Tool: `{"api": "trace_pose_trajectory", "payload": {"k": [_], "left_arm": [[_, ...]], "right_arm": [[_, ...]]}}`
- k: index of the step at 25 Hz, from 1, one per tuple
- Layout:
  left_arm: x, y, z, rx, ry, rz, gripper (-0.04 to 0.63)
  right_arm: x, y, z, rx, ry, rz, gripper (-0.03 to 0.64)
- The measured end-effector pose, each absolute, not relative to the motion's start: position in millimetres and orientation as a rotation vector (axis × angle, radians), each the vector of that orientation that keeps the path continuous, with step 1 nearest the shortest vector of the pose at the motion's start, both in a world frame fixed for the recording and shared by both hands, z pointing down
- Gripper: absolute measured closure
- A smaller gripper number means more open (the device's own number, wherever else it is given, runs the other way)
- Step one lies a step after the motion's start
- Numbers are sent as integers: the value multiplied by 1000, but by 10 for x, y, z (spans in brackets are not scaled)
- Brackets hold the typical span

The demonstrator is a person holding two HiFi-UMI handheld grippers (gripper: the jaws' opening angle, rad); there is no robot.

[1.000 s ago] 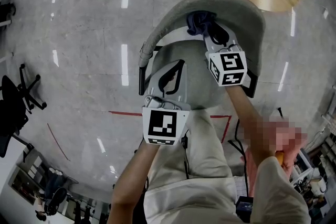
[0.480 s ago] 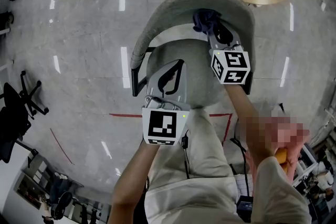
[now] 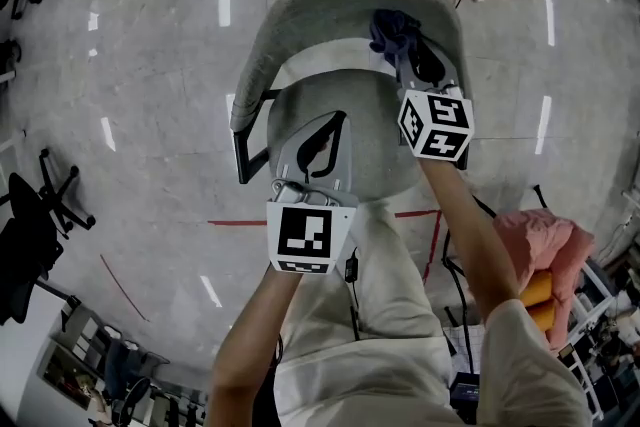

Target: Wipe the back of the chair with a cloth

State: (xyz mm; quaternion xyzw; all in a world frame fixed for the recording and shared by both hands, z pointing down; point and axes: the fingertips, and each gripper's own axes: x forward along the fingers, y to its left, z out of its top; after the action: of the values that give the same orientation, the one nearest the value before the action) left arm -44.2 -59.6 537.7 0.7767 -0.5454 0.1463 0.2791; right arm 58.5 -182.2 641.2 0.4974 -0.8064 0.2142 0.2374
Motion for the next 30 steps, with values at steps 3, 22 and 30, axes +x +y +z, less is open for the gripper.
{"api": "trace_pose_trajectory", "payload": {"k": [3,22,30], "left_arm": [[-373,-584,5347,2093,-1454,395,595],[-82,-329,5323,2161,-1373,417,595],[13,-184,5338,2196,-1321,421,595]], "right_arm": [[733,-1792,6410,1438,-2165,646,511],[1682,-1253,6671,1828,-1813,951,514],[1968,-950,6734,1930,-1687,1002,514]]}}
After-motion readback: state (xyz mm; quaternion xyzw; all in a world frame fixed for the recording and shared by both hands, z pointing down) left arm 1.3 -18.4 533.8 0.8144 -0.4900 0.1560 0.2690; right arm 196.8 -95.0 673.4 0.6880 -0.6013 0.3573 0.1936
